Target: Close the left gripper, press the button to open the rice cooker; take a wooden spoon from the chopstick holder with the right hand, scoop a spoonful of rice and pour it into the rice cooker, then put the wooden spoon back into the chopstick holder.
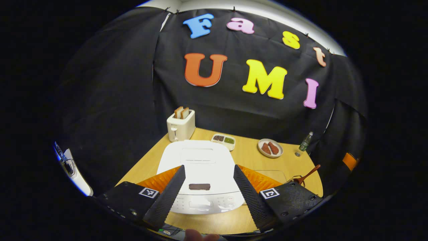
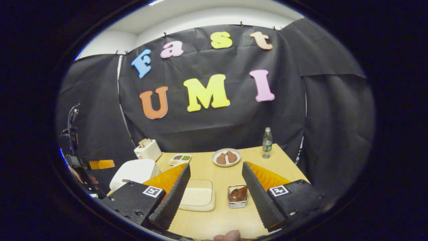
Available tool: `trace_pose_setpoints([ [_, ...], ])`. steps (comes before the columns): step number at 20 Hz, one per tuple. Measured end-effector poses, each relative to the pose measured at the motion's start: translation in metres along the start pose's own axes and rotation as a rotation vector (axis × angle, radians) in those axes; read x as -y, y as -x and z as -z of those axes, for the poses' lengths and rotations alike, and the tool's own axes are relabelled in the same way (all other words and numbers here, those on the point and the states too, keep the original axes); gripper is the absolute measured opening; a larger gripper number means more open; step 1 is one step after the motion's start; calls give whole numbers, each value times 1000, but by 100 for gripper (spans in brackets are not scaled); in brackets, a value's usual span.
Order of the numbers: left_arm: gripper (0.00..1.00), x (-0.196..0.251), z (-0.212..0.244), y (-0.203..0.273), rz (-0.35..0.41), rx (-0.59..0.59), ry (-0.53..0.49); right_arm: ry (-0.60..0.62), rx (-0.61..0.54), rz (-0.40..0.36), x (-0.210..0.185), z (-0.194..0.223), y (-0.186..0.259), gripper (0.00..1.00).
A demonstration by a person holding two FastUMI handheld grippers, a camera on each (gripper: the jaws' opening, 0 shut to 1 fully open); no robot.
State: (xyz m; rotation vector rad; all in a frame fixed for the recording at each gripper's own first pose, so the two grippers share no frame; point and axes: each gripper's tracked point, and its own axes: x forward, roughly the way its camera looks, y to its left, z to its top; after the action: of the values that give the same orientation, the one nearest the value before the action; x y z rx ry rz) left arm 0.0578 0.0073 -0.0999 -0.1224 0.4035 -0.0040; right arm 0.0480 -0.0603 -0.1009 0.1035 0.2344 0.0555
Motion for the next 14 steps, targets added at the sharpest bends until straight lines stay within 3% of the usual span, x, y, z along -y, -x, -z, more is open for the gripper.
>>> trace_pose_setpoints([
  [6,94,32,-36,120,133,248,-88,70,172,22,-45,-43,100,99],
  [14,94,49,-17,198,194,340,-85,123,237,52,-63,-37,181,100],
])
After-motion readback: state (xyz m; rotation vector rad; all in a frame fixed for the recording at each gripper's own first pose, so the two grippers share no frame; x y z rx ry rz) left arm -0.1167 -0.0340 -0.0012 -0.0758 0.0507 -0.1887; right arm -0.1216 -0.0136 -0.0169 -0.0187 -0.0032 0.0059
